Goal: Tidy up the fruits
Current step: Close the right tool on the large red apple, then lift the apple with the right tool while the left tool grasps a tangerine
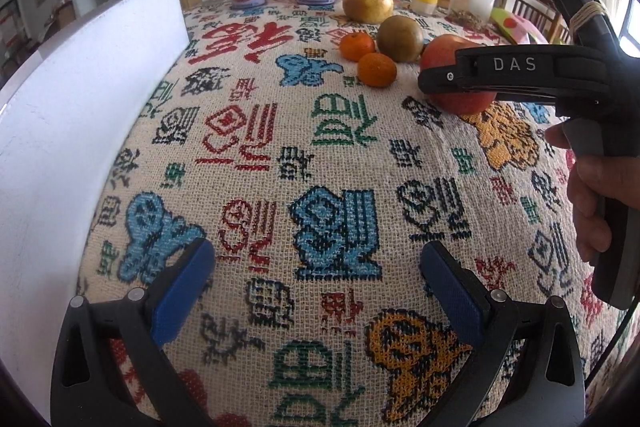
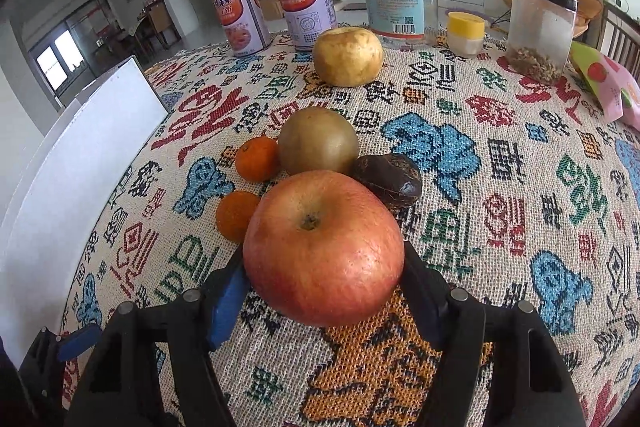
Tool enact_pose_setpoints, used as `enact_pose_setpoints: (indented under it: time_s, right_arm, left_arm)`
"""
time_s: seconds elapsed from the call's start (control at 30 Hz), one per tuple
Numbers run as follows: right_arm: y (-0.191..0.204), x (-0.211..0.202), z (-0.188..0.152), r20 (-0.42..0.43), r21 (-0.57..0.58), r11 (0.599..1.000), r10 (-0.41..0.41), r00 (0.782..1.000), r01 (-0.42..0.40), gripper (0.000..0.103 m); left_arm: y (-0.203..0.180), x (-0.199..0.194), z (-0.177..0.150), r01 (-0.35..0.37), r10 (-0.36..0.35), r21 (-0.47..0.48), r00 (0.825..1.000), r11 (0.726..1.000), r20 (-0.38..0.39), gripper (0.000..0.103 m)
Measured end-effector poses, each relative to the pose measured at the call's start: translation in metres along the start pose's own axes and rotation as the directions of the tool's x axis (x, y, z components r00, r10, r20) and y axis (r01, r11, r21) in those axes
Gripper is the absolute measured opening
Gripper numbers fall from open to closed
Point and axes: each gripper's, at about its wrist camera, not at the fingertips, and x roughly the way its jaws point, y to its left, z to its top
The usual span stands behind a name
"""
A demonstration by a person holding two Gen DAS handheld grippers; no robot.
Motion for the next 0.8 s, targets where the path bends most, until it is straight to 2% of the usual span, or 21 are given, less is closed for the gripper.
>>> enact_pose_setpoints:
  time_s: [0.17,0.37,0.43,0.53,0.57,0.6,0.67,0.8]
  right_arm:
    - [-0.02,-0.038,-0.029,-0.053,-0.048,0.998,0.03,0.998,-0.032,0.07]
    - [-0.055,-0.092,-0.093,-0.153,-0.076,0.996,0.034,0.988,-0.046,0.07]
    - [-0.056,-0.103,-0.111,-0.154,-0.113,0.993,0.009,0.988,-0.027,0.07]
    - [-0.05,-0.109,-0.129,-0.086,-0.144,0.989,-0.029,0.996,0.016,0.071]
    - [-0.049,-0.108,-0.132,-0.06,-0.138,0.99,-0.032,0.998,0.024,0.075]
    - [-0.048,-0.106,-0.135,-0.047,-0.125,0.992,-0.026,0.999,0.019,0.085]
    - [-0.044,-0.102,-0.139,-0.01,-0.114,0.993,-0.028,1.0,0.026,0.098]
    - [-0.028,-0.097,-0.145,0.003,-0.178,0.977,-0.12,0.993,0.119,0.103]
  left_arm:
    - [0.0,0.0,0.0,-0.001,0.001,0.001,1.0,1.0,0.0,0.103]
    - [0.0,0.0,0.0,-0.006,0.006,0.004,1.0,1.0,0.0,0.103]
    - [0.0,0.0,0.0,-0.006,0.006,0.004,1.0,1.0,0.0,0.103]
    - [0.0,0.0,0.0,-0.008,0.008,0.004,1.0,1.0,0.0,0.103]
    - [0.0,0.0,0.0,-0.008,0.008,0.004,1.0,1.0,0.0,0.103]
    - [0.0,0.0,0.0,-0.009,0.009,0.004,1.0,1.0,0.0,0.103]
    - [0.0,0.0,0.0,-0.009,0.009,0.003,1.0,1.0,0.001,0.103]
    - [0.0,0.0,0.0,-0.009,0.009,0.004,1.0,1.0,0.001,0.103]
